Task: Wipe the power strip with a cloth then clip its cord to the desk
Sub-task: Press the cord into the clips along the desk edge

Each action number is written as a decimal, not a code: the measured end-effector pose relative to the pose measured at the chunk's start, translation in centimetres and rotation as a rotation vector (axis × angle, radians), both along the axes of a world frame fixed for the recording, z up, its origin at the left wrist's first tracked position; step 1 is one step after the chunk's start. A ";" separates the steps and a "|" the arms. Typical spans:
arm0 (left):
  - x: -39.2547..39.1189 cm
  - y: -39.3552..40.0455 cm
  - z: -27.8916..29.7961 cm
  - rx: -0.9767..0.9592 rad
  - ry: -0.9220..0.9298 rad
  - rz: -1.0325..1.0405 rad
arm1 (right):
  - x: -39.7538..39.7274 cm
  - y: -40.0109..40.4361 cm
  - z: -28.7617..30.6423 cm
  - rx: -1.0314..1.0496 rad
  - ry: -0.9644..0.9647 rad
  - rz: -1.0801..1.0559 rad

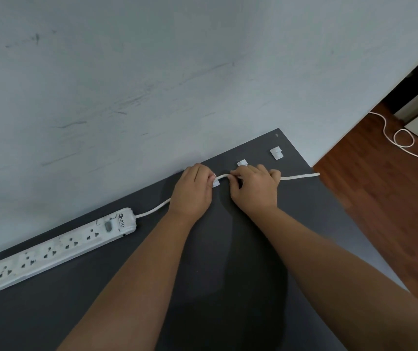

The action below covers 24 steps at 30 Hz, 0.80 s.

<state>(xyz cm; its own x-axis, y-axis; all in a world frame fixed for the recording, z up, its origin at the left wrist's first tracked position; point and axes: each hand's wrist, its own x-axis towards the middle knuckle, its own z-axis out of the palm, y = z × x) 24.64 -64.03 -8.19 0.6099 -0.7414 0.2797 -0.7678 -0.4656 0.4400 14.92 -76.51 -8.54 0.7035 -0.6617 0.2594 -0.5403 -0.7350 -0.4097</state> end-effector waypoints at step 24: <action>0.1 0.2 0.1 -0.100 0.123 0.004 | -4.8 -6.6 3.3 0.178 0.177 0.187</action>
